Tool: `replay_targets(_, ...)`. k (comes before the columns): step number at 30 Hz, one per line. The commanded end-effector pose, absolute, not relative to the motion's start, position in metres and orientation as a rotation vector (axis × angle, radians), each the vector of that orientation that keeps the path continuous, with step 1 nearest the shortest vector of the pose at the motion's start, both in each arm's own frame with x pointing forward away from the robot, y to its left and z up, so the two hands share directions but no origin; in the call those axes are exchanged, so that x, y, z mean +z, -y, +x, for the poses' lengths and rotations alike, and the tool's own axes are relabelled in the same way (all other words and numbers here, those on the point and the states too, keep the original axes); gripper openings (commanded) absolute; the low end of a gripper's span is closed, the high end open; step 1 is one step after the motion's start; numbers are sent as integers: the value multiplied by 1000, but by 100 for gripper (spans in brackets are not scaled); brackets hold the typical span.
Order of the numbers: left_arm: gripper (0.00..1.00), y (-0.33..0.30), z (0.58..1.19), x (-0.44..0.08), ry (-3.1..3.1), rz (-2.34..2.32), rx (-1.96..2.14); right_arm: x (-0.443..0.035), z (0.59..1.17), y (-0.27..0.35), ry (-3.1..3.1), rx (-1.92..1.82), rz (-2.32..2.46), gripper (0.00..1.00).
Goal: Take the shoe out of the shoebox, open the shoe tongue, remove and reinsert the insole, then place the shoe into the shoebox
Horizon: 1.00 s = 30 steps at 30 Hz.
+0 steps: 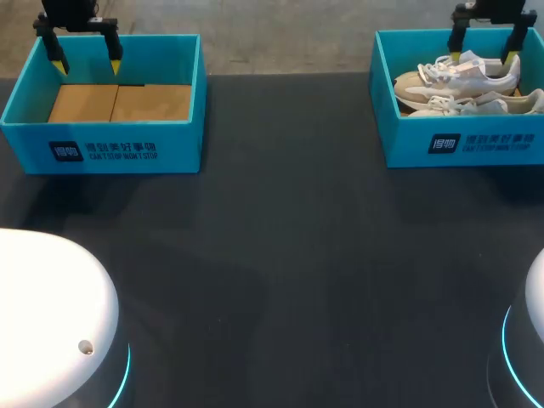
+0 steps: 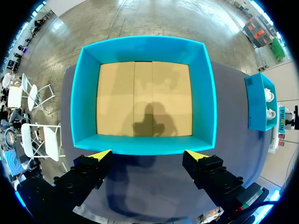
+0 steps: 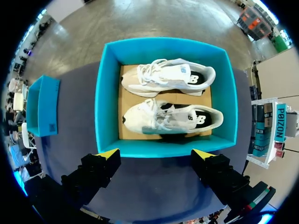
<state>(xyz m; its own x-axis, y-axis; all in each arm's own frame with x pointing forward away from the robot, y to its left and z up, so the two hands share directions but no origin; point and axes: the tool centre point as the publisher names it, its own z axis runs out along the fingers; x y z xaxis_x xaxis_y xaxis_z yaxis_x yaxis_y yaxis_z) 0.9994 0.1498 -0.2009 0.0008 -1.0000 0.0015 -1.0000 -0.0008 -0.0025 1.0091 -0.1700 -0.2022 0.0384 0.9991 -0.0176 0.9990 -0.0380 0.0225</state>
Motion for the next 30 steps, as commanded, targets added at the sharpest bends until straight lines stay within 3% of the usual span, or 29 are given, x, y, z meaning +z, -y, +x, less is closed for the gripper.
replay_targets(1,100,-150,1000,-200,-2220,-2222,-2,-207,1021,193,-2145,28,2269,100)
replay_targets(12,100,-150,1000,-200,-2220,-2222,-2,-229,1028,250,-2055,-8,2253,100)
replay_targets(30,100,-150,1000,-200,-2220,-2222,-2,-272,1037,289,-1932,-86,2249,100)
